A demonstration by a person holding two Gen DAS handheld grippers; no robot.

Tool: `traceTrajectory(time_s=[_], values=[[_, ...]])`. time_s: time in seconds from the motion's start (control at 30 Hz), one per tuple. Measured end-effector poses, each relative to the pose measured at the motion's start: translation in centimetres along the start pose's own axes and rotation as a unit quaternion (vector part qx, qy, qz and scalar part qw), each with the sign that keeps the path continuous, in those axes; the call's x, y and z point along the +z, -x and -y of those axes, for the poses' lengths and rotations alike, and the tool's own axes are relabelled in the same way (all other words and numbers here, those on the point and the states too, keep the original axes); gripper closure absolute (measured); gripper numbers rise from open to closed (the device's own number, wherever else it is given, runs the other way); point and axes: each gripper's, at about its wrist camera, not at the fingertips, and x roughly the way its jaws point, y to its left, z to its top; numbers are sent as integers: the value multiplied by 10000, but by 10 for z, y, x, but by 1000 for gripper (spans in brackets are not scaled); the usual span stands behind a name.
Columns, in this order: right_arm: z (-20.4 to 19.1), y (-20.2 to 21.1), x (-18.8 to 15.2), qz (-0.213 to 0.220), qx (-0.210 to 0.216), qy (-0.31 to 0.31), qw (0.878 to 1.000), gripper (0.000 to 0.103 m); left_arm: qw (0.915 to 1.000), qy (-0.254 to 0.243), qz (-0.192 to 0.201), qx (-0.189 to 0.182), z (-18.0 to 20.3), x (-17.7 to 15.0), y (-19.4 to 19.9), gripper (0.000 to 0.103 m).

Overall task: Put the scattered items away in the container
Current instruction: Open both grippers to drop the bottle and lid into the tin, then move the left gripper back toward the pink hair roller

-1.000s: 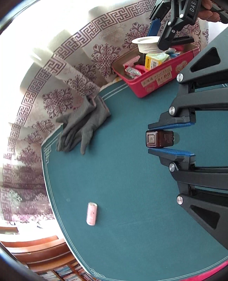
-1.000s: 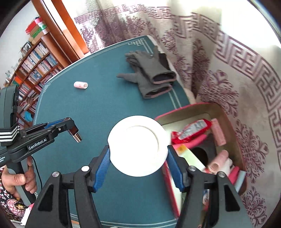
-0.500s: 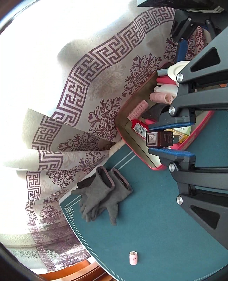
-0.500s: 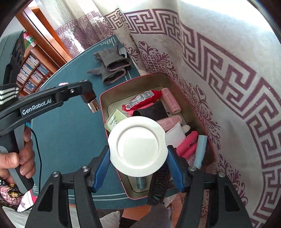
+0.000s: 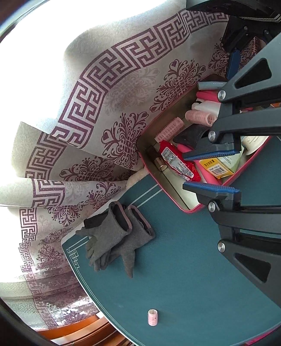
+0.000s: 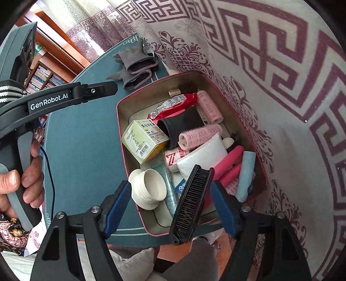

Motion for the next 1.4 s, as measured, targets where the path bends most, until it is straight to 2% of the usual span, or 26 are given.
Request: traceTrajectory(time_s=[0.1,0.13,0.17,0.2,0.23,0.27,0.53,0.77,1.2,1.4], values=[[-7,-3,1,-58,59,185,9998,24,9999,-1,-55,102,0,-2,-2,82],[-9,-3,1,-69,79,228,9997,24,9999,7,-74,132,0,-3,-2,78],[-10,-3,1,-73,101,264,9996,24,9998,25,-87,172,-1,-3,-3,70],[-12,-3,0,-69,125,299,9995,24,9997,52,-71,231,-1,-3,-2,46],[-12,-3,0,-58,141,332,9993,24,9995,76,-2,312,-1,-4,0,27],[-14,-2,-1,-39,149,362,9992,24,9992,86,92,382,-1,-4,3,26],[-10,2,1,51,208,310,9993,24,9987,59,24,503,-1,-8,2,26],[-18,-1,4,36,217,389,9990,24,9975,240,-164,639,-17,-22,-5,25],[-48,-13,18,36,182,483,9987,24,9932,737,-283,852,-77,-37,-2,25],[-77,-27,32,-1,203,622,9979,24,9886,1137,-275,949,-123,-44,7,25]])
